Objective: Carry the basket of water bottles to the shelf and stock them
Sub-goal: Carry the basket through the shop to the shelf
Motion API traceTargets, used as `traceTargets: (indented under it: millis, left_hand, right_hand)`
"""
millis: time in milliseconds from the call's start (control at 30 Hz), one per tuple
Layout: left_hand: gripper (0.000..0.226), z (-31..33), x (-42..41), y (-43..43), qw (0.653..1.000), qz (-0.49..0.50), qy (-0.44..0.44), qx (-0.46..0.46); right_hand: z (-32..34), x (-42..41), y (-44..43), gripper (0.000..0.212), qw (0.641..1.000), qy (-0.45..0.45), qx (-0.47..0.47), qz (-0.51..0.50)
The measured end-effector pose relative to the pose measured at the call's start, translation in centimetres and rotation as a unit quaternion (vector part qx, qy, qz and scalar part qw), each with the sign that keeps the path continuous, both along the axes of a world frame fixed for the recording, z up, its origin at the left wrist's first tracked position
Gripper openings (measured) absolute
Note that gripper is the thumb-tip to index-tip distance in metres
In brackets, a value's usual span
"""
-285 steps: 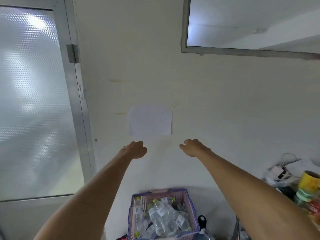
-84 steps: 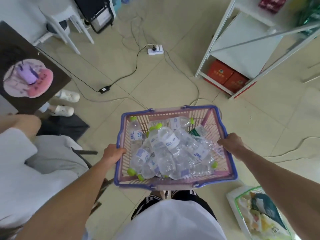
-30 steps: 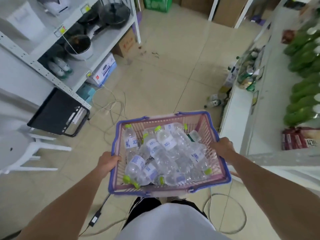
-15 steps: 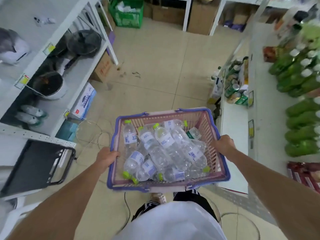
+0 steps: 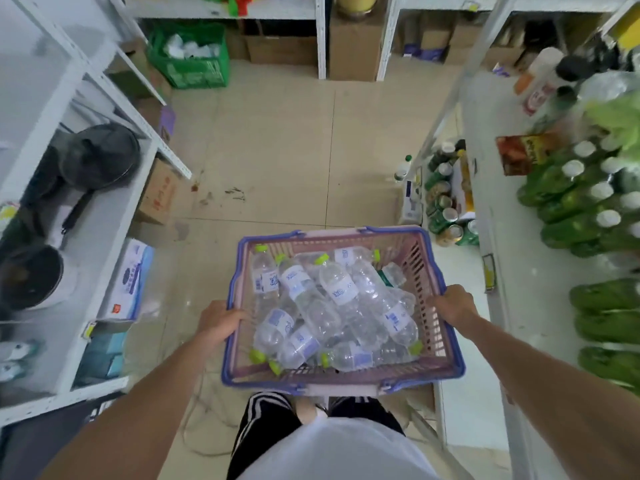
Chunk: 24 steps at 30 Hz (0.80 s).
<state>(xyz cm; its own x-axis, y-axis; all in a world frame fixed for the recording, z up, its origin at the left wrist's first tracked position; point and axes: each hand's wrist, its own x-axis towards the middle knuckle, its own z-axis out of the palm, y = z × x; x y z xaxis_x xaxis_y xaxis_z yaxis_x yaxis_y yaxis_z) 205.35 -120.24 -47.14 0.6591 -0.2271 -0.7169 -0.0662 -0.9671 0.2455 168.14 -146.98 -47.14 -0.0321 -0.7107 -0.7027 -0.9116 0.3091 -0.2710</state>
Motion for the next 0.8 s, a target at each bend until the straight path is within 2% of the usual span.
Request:
traceTargets:
  millis: [200, 400, 467, 667, 800]
  left_hand:
    - [0.027, -0.6, 6.1, -12.3, 0.991, -0.128, -0.008, 0.022]
    - [0.034, -5.6, 11.6, -25.1, 0.947, -0.319, -0.001, 0.048]
    - [0.037, -7.5, 12.0, -28.8, 0.925, -0.376, 0.003, 0.06]
    - [0.011, -10.7, 10.1, -35.7, 0.866, -0.495, 0.023, 0.068]
    - [0.022, -13.6, 7.1, -37.0, 0.836, -0.543, 0.036, 0.065]
  right_hand:
    - [-1.3, 0.7, -1.1, 0.028, 0.991, -0.005, 0.007, -0.134]
    - [-5.3, 2.9, 2.8, 0.041, 0.954, 0.016, 0.036, -0.297]
    - [-6.7, 3.7, 4.3, 0.037, 0.937, 0.012, 0.038, -0.346]
    - [-8.1, 6.1, 9.7, 0.01, 0.892, -0.003, 0.006, -0.453]
    - [-11.5, 6.2, 13.7, 0.013, 0.84, -0.005, 0.053, -0.54]
